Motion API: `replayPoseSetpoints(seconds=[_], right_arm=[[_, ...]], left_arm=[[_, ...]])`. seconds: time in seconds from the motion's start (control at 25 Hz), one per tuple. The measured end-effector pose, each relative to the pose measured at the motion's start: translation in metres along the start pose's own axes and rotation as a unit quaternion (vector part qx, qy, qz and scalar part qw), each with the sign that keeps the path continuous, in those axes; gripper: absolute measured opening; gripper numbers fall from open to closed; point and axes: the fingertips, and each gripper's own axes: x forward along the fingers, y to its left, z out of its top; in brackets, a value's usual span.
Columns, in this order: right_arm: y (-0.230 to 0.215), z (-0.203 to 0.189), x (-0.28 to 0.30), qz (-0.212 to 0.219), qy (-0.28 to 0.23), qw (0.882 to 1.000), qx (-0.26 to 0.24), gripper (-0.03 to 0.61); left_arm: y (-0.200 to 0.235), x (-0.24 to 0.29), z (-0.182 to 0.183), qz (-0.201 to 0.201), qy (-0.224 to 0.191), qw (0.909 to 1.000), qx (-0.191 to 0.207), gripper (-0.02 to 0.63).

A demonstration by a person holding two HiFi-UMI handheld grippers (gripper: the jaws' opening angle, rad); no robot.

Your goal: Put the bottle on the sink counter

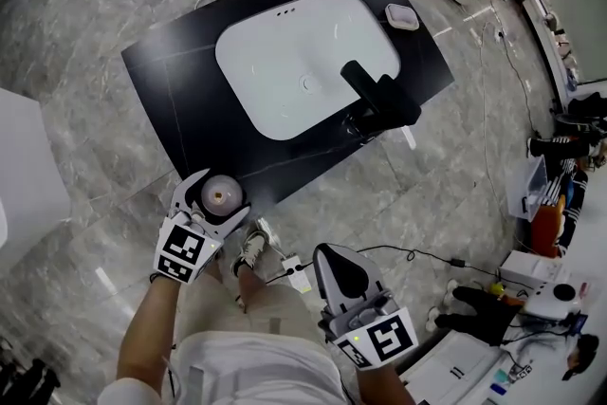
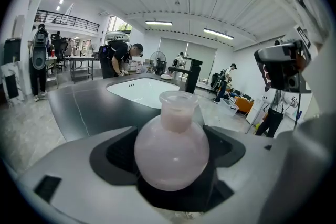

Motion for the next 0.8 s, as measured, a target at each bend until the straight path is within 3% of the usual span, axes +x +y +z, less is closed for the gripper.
replayPoseSetpoints(seconds=[0.48, 0.8], right_arm=[[0.005, 0.002, -0.006, -0.015, -0.01, 1.0, 0.005, 0.009], [0.007, 0.005, -0.022, -0.032, -0.022, 0.999, 0.004, 0.009]], left_arm=[[-0.003, 0.008, -0.017, 0.009, 0.039, 0.9966, 0.072, 0.393], [-0.004, 0.009, -0.016, 0.005, 0.025, 0.9965, 0.079, 0.394]])
